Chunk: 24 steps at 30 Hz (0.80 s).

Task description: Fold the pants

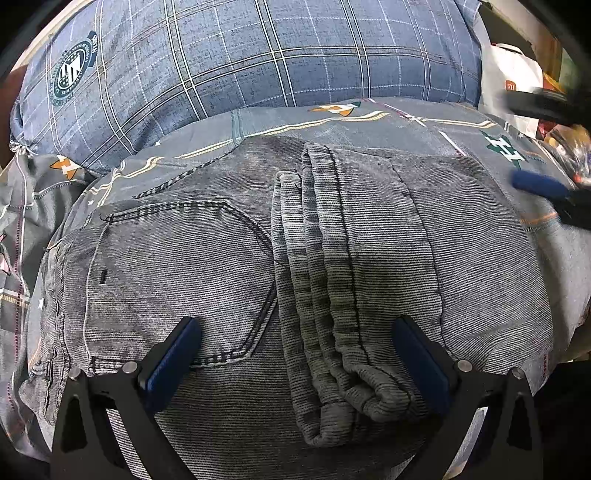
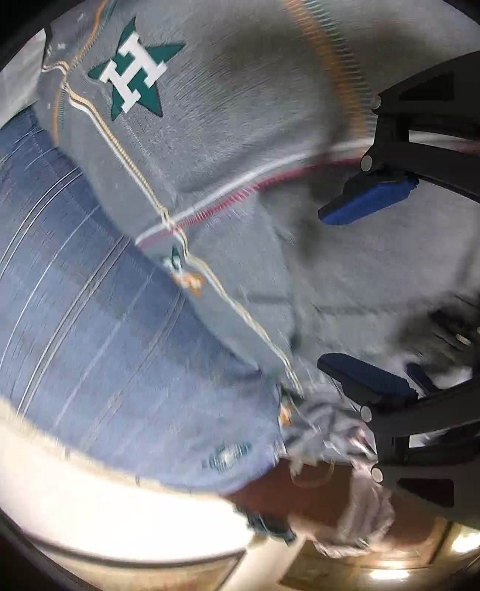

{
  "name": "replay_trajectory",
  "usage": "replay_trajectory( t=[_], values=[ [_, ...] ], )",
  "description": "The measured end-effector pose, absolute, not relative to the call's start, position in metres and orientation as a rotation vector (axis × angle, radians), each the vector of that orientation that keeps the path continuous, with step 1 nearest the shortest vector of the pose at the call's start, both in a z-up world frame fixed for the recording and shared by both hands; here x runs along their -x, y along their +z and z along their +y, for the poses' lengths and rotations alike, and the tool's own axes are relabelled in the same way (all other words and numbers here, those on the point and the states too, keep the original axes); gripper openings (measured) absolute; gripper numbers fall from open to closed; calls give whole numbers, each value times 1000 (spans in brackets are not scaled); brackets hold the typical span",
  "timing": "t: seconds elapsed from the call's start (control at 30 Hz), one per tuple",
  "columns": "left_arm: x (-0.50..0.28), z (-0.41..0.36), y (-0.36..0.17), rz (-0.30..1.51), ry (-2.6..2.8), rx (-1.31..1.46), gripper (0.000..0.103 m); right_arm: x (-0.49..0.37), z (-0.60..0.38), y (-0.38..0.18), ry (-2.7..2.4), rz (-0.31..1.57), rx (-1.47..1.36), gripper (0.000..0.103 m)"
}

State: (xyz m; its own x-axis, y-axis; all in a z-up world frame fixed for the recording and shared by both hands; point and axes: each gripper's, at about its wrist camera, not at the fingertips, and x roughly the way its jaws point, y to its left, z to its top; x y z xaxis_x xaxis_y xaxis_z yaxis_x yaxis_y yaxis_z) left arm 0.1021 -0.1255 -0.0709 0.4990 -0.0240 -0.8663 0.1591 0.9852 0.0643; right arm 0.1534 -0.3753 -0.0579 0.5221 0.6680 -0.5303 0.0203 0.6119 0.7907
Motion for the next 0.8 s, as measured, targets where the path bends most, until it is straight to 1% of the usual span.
replay_trajectory(
  t=[0.07,0.1,0.17,0.2,0.27,0.33,0.5,0.57,0.67,0.8],
  values=[
    [-100,-126,-71,1035,-107,-142,103,-132,-370,-65,448,994,-814,77],
    [-100,-126,-70,1034,-106,-140,103,-124,-364,-77,432,1046,-785,80],
    [-100,-126,-70,1033,-106,-138,103,-117,-358,-104,426,1113,-718,81],
    [-99,-126,-70,1031,-106,-142,103,-112,-364,-100,437,1061,-712,82],
    [-98,-126,-70,1021,-111,-138,103,-109,-364,-95,443,1050,-711,83],
    [-97,-125,-69,1016,-112,-131,103,-104,-363,-93,454,997,-697,83],
    [-92,-121,-71,953,-170,-144,103,-96,-372,-107,465,959,-791,83],
    [-91,-120,-71,929,-185,-146,103,-95,-375,-110,481,949,-814,84],
    [-90,-118,-72,910,-204,-140,103,-90,-383,-118,463,934,-936,84],
    [-87,-115,-72,882,-243,-147,103,-86,-384,-113,347,973,-1010,84]
  ],
)
